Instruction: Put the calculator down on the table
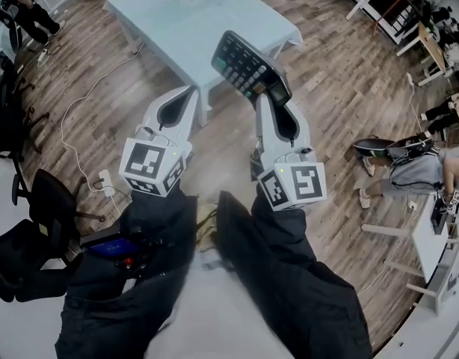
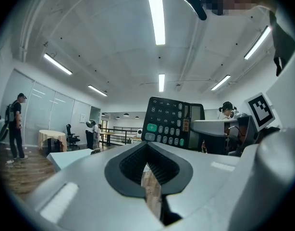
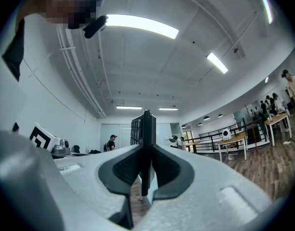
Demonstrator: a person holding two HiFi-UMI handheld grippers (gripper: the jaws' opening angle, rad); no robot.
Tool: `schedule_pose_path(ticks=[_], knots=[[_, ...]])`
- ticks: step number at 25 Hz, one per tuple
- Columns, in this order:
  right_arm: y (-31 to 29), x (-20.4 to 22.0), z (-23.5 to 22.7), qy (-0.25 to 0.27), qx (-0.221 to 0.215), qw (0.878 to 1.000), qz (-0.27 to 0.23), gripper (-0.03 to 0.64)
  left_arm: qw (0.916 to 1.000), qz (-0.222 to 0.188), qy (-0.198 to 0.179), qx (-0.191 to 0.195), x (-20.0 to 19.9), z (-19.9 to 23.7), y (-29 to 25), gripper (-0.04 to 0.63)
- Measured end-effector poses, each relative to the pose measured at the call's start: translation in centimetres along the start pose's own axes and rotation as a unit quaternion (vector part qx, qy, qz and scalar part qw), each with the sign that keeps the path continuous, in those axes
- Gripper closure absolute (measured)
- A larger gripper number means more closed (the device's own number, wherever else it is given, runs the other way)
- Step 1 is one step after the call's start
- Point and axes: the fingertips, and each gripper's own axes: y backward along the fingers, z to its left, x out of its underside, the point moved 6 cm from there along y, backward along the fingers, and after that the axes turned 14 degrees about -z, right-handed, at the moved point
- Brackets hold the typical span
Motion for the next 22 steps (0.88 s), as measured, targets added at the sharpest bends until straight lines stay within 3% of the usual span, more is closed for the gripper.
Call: schedule_pose_path(ticks=[8, 22], knots=[[2.2, 0.9, -1.5, -0.002, -0.009, 1.0, 0.022, 0.565, 1.0, -0.003, 0.006, -0.007, 1.7, -2.8, -0.1, 0.598], [2.3, 3.0, -2.6, -0.007, -0.013, 0.999, 0.037, 0.566, 0.9996, 0.014, 0.017, -0.016, 4.4, -2.8, -1.0, 0.599]])
